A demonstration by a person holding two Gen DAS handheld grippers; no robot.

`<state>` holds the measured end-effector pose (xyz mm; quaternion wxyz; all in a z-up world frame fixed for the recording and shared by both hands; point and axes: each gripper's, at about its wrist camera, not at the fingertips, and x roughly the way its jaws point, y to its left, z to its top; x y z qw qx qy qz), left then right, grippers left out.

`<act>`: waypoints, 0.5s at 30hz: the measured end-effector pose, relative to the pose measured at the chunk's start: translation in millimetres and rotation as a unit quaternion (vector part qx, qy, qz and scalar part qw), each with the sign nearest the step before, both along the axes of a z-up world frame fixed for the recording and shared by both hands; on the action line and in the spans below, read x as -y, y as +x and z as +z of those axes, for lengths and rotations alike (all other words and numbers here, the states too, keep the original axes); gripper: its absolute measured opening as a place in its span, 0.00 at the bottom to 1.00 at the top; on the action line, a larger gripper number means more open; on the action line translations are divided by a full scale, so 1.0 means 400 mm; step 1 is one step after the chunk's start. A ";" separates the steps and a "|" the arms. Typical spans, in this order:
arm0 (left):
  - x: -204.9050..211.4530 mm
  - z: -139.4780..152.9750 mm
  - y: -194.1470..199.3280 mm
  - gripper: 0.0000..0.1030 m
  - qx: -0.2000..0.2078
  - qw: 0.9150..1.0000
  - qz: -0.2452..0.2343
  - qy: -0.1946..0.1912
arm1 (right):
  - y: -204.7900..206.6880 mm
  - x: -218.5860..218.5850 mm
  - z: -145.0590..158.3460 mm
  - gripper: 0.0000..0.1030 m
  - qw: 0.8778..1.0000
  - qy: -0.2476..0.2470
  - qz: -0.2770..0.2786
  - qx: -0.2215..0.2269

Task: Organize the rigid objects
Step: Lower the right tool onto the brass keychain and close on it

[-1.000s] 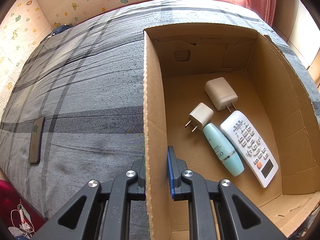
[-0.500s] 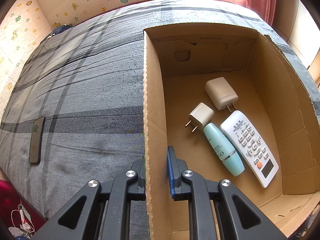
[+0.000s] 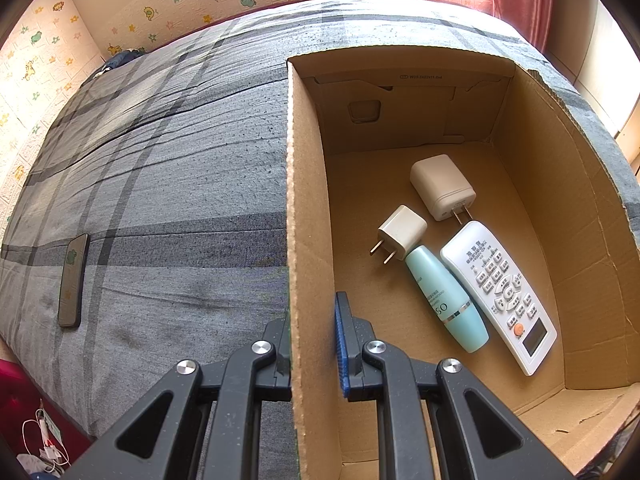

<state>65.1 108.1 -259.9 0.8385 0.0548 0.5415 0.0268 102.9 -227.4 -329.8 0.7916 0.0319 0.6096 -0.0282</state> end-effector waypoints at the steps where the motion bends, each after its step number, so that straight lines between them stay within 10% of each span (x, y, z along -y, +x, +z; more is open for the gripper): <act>1: 0.000 0.000 0.000 0.15 0.000 1.000 0.000 0.000 | -0.002 -0.001 0.003 0.16 1.000 -0.003 0.002 0.001; 15: -0.002 0.001 0.000 0.15 -0.001 1.000 -0.001 0.001 | -0.006 -0.023 0.135 0.16 0.999 -0.025 0.015 0.026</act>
